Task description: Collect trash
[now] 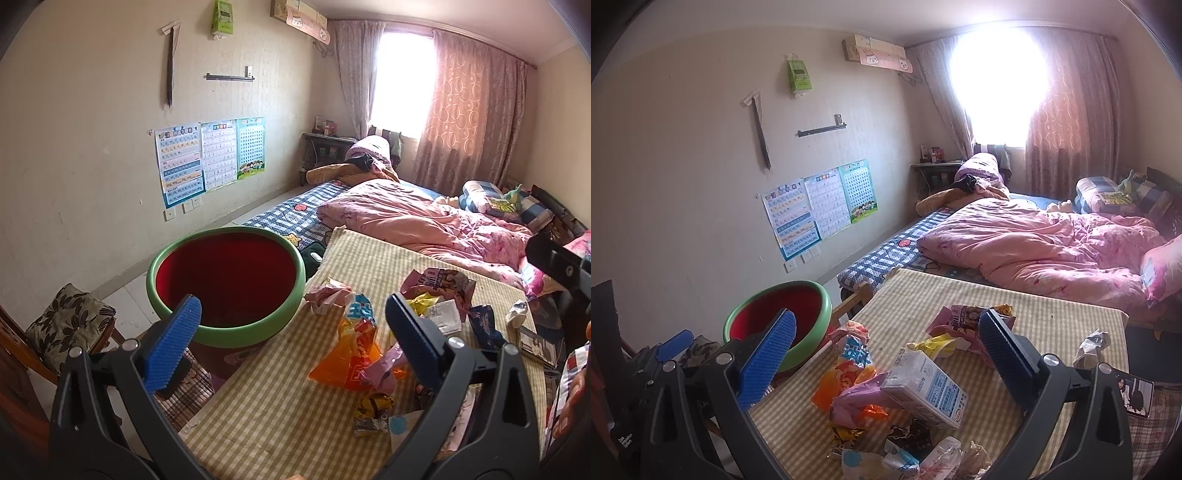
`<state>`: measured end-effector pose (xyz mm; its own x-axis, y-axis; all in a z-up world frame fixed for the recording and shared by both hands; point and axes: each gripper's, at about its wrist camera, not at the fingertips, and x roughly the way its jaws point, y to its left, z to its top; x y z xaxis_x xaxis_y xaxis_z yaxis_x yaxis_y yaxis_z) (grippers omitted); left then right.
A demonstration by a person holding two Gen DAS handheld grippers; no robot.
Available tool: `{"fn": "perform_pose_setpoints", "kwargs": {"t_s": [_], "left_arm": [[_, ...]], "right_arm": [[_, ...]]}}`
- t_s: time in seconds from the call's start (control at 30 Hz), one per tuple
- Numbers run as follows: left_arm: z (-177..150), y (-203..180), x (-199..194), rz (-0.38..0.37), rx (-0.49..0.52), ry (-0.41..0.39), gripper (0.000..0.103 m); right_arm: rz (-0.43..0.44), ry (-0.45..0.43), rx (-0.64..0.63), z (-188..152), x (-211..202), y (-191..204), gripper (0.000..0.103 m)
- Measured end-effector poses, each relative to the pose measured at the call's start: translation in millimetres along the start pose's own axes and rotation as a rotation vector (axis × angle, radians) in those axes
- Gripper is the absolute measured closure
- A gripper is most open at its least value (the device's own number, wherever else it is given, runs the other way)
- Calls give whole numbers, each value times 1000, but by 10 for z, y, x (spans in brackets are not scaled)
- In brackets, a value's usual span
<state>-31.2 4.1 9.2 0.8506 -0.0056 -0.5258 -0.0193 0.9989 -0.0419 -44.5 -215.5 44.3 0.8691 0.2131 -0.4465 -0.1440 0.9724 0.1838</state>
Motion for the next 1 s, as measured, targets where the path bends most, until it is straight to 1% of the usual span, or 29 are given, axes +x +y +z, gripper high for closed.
{"fn": "perform_pose_setpoints", "kwargs": {"t_s": [0.37, 0.43, 0.5, 0.6, 0.67, 0.73, 0.87, 0.93, 0.97, 1.0], "left_arm": [[-18, -5, 76, 0, -2, 12, 5], [-24, -12, 80, 17, 6, 6, 5], [-40, -16, 86, 55, 18, -7, 5], [-70, 24, 116, 98, 27, -26, 5], [-104, 36, 164, 103, 35, -17, 5], [-130, 38, 222, 90, 50, 3, 5], [-181, 22, 359, 6, 51, 58, 7], [-202, 0, 420, -41, 49, 92, 16], [-206, -9, 443, -57, 49, 103, 19], [-241, -64, 502, -92, 49, 134, 24]], "right_arm": [[4, 18, 20, -84, 54, -82, 7], [23, 31, 38, -133, 86, -132, 7], [33, 50, 59, -208, 119, -188, 7], [25, 82, 80, -337, 171, -268, 7], [17, 97, 80, -389, 202, -299, 7], [11, 126, 79, -445, 261, -331, 7], [6, 166, 99, -530, 350, -424, 7], [-1, 196, 97, -566, 418, -467, 7], [-2, 206, 95, -576, 441, -481, 7], [-2, 222, 88, -586, 480, -503, 7]]}}
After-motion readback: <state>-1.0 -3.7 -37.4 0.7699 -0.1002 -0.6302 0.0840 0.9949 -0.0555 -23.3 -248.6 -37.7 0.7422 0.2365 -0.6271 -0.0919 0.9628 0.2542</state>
